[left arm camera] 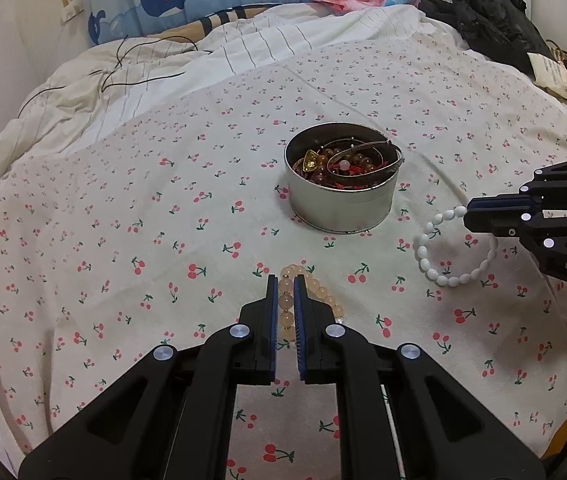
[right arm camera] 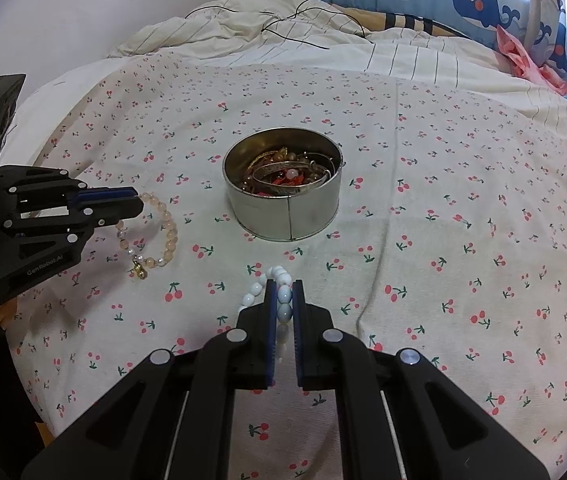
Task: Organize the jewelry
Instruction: 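Carry both bracelets over the tin and open both tools to drop them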
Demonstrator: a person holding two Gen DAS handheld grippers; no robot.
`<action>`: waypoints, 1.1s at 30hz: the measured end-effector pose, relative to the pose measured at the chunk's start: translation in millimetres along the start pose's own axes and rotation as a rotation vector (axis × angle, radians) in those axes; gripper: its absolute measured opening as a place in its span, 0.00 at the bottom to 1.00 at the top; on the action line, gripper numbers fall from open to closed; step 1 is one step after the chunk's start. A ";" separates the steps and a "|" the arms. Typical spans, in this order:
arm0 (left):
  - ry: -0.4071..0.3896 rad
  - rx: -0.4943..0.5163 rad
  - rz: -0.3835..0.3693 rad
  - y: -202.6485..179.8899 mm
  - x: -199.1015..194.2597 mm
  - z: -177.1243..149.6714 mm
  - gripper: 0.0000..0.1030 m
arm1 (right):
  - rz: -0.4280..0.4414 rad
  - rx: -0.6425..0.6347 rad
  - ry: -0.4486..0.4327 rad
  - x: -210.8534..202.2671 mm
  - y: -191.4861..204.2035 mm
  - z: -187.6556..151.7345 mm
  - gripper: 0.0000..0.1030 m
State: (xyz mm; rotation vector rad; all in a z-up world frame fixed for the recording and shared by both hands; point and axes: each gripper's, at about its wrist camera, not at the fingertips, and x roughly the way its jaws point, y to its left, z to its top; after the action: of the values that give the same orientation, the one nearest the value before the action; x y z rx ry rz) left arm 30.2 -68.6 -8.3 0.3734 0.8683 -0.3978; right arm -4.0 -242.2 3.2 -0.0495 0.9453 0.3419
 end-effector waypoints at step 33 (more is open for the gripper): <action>-0.155 -0.184 -0.317 2.5 -6.1 102.9 0.07 | 0.179 0.248 -0.194 -50.8 -48.0 45.1 0.08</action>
State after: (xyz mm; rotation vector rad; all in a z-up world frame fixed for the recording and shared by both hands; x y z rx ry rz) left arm 95.4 -113.6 57.8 0.0324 0.8057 -0.6256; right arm 19.1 -292.5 65.3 0.2922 0.7946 0.3853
